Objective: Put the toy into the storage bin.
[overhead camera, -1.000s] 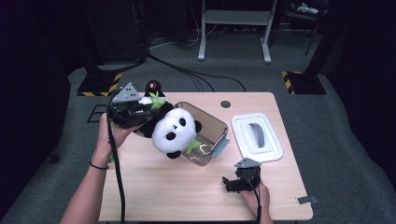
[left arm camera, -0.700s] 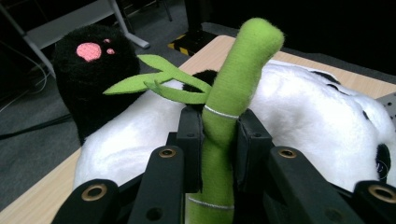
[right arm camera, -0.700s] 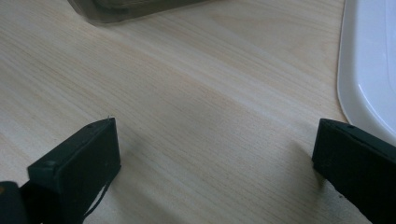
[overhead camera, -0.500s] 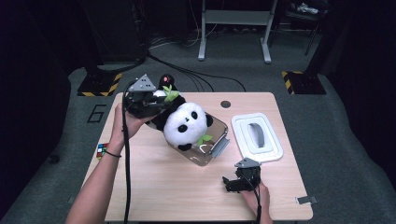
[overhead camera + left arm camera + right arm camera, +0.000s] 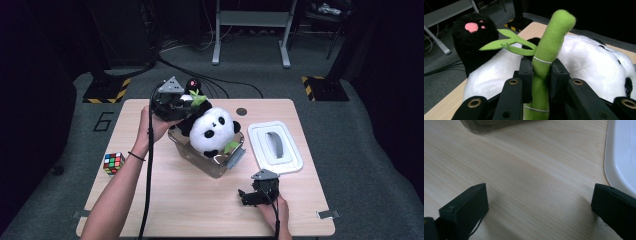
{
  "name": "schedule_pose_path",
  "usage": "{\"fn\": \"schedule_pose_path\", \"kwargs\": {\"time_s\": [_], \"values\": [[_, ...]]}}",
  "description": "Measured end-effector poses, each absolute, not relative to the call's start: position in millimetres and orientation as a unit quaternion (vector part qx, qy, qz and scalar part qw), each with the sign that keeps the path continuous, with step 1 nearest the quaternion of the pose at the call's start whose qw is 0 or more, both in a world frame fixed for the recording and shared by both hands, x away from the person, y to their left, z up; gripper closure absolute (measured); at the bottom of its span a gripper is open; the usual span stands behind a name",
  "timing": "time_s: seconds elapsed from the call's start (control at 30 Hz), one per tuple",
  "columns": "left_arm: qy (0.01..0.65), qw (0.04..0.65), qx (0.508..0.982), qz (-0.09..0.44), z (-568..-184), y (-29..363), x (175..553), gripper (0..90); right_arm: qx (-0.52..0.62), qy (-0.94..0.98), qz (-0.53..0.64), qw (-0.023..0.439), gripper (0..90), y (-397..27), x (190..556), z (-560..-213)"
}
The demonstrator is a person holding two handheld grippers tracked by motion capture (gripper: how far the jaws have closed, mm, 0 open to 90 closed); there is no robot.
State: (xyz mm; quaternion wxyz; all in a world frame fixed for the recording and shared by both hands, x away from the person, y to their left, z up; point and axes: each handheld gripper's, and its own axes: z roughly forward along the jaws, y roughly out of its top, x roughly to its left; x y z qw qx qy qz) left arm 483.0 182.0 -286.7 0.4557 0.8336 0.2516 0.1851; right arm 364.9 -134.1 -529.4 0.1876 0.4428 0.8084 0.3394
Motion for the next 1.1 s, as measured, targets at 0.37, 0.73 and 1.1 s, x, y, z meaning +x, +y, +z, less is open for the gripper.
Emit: {"fn": "schedule_pose_path", "kwargs": {"time_s": [0.37,0.73,1.1], "values": [[0.280,0.461,0.827,0.159,-308.7,174.4,497.8,74.9,0.443,0.808,0.340,0.189,0.3,-134.0,365.1,-529.5],[0.300,0.443,0.835,0.129,-341.8,167.6,510.6,74.8,0.440,0.809,0.340,0.189,0.3,-134.4,365.2,-529.5],[0.326,0.433,0.833,0.108,-358.8,172.8,517.8,73.7,0.441,0.809,0.340,0.190,0.3,-134.3,365.2,-529.5]]}}
